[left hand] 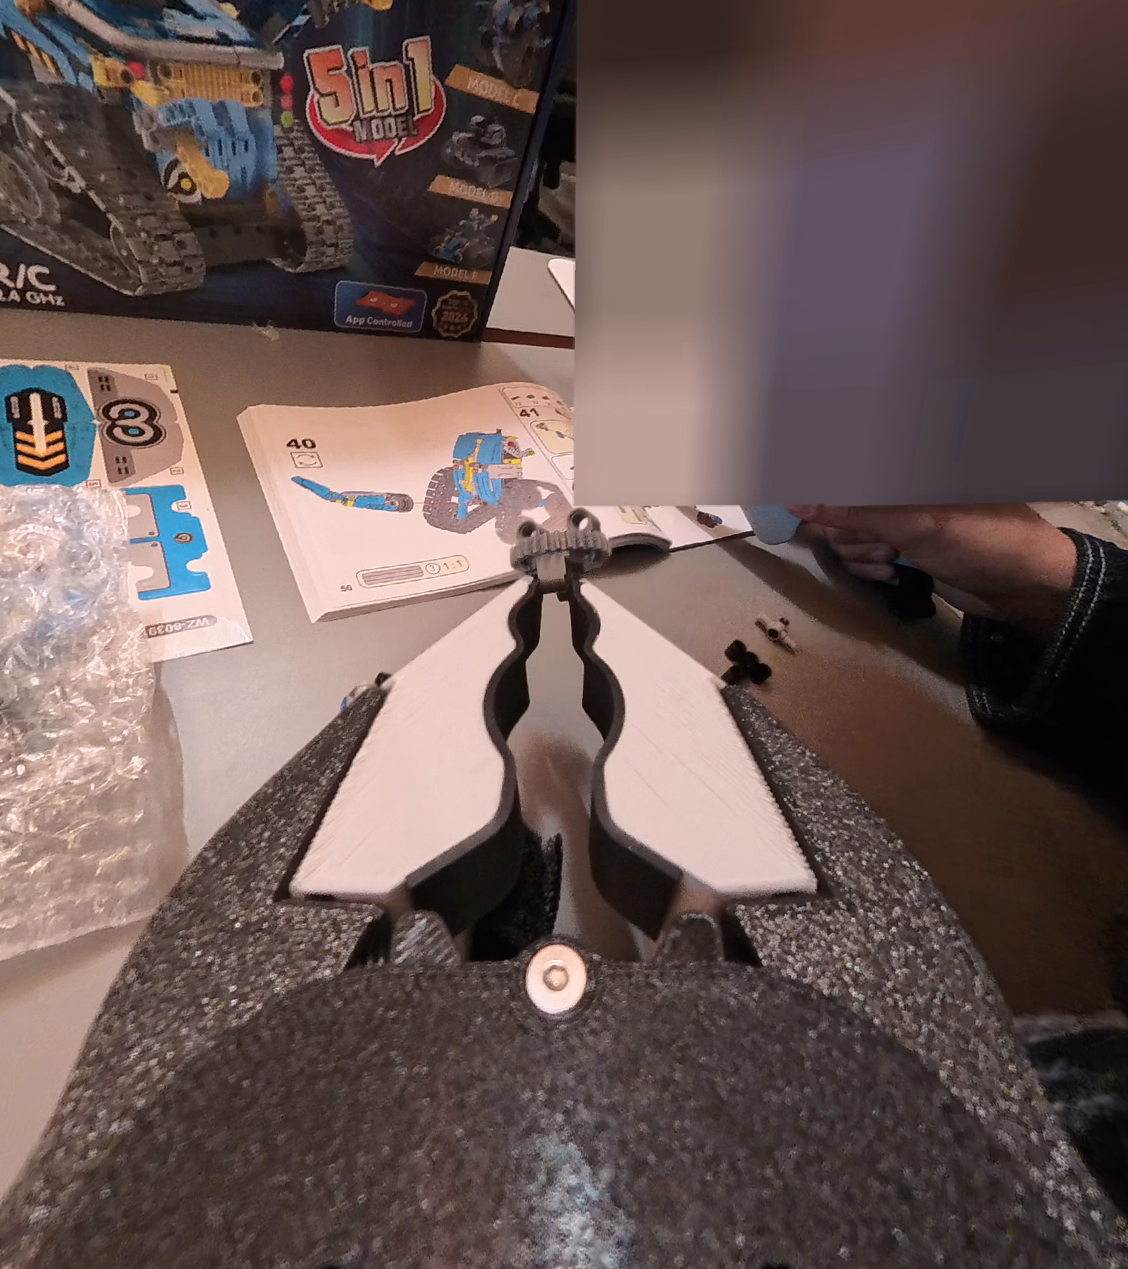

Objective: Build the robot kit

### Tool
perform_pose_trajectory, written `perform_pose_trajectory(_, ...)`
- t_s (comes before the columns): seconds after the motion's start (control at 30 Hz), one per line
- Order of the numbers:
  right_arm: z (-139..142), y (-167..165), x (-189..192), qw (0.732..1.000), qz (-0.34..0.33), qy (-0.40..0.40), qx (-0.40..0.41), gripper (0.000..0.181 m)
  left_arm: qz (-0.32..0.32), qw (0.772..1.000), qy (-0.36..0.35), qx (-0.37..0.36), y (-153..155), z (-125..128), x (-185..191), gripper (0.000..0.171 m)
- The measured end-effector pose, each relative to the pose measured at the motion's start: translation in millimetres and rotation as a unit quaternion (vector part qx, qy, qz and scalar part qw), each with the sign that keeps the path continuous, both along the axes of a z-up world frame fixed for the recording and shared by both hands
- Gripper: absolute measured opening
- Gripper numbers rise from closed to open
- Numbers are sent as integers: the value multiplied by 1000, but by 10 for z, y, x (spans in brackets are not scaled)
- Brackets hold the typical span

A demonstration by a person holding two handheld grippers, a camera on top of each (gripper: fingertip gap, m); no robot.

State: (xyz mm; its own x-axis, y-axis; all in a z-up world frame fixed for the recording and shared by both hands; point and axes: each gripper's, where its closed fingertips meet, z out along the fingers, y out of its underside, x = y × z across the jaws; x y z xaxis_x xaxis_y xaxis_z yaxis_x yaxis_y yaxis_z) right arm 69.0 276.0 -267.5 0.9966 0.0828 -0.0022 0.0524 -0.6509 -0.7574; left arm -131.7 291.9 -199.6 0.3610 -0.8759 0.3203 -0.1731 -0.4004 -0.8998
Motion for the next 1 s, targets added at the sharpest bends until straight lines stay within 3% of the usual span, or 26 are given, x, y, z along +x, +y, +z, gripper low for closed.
perform_pose_trajectory(0.13, 0, 2, 1, 1000, 0, 2, -1, 49, -3, 999, -3, 42, -24, 93, 31, 7)
perform_pose_trajectory(0.27, 3, 8, 4, 1000, 1, 0, -1, 48, -10, 984, 45, 172, -124, 178, 106, 7)
perform_pose_trajectory(0.43, 12, 9, -3, 1000, 4, 6, 1, 47, -3, 933, 90, 349, -276, 358, 159, 7)
perform_pose_trajectory(0.5, 43, 8, -52, 1000, 19, 9, 10, 36, 12, 907, 109, 407, -292, 407, 152, 7)
perform_pose_trajectory(0.6, 336, -2, -211, 996, 39, 14, 73, 38, 16, 861, 136, 490, -380, 438, 187, 7)
perform_pose_trajectory(0.67, 751, -88, -631, 982, 111, 67, 137, 34, 17, 839, 143, 525, -440, 463, 201, 7)
perform_pose_trajectory(0.77, 1167, -439, -1395, 931, 262, 205, 153, 29, 32, 805, 141, 575, -512, 574, 192, 7)
perform_pose_trajectory(0.87, 1304, -612, -1628, 899, 290, 279, 173, 26, 13, 784, 124, 608, -694, 606, 232, 7)
perform_pose_trajectory(0.93, 1325, -730, -1732, 879, 316, 317, 166, 23, -1, 788, 116, 605, -761, 587, 266, 7)
perform_pose_trajectory(1.0, 1313, -746, -1738, 878, 317, 321, 162, 22, -8, 790, 109, 604, -791, 599, 277, 7)
